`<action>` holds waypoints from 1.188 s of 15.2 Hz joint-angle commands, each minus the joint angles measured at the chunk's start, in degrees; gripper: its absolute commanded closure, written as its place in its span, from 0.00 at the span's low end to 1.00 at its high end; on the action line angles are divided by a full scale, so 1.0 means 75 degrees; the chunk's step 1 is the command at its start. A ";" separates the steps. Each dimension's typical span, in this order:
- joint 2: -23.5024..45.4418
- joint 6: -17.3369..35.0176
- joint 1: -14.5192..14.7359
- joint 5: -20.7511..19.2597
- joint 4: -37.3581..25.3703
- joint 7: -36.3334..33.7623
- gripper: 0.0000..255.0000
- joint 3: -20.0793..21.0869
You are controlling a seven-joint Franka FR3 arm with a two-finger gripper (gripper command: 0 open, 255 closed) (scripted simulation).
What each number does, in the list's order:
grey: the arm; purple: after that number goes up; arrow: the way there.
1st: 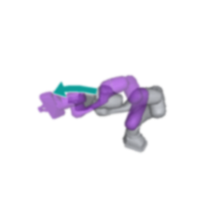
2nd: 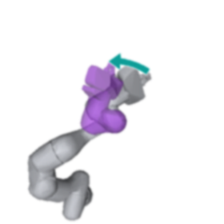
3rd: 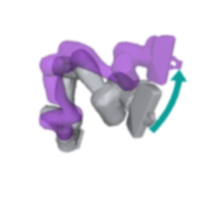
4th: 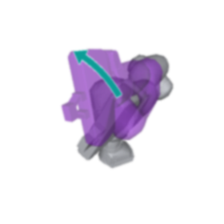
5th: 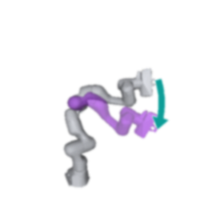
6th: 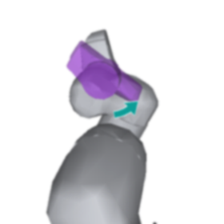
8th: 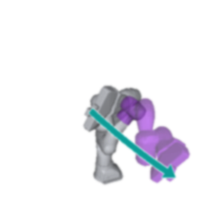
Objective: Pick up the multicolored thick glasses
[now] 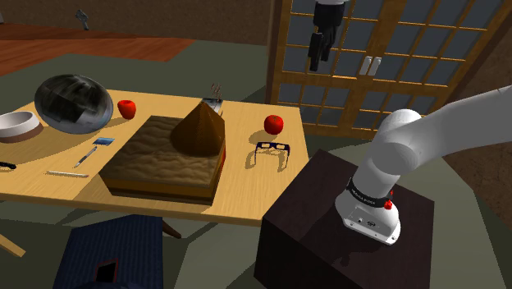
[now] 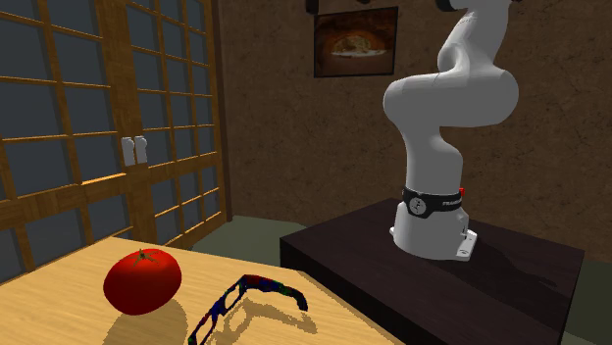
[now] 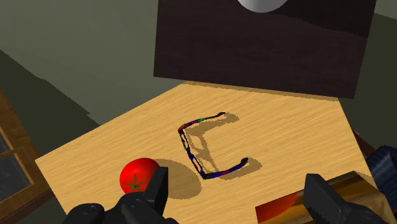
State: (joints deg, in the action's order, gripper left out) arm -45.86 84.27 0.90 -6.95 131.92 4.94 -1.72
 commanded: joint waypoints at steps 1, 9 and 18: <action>0.0000 0.0000 0.0000 0.0000 0.0000 0.0000 0.00 0.0000; 0.0447 0.2075 0.0014 -0.0389 0.1586 0.0800 0.00 -0.0750; 0.2032 0.4694 0.0030 -0.0747 0.2586 0.1726 0.00 -0.1647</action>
State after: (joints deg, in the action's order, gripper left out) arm -32.30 117.14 1.05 -12.35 150.85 17.02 -13.32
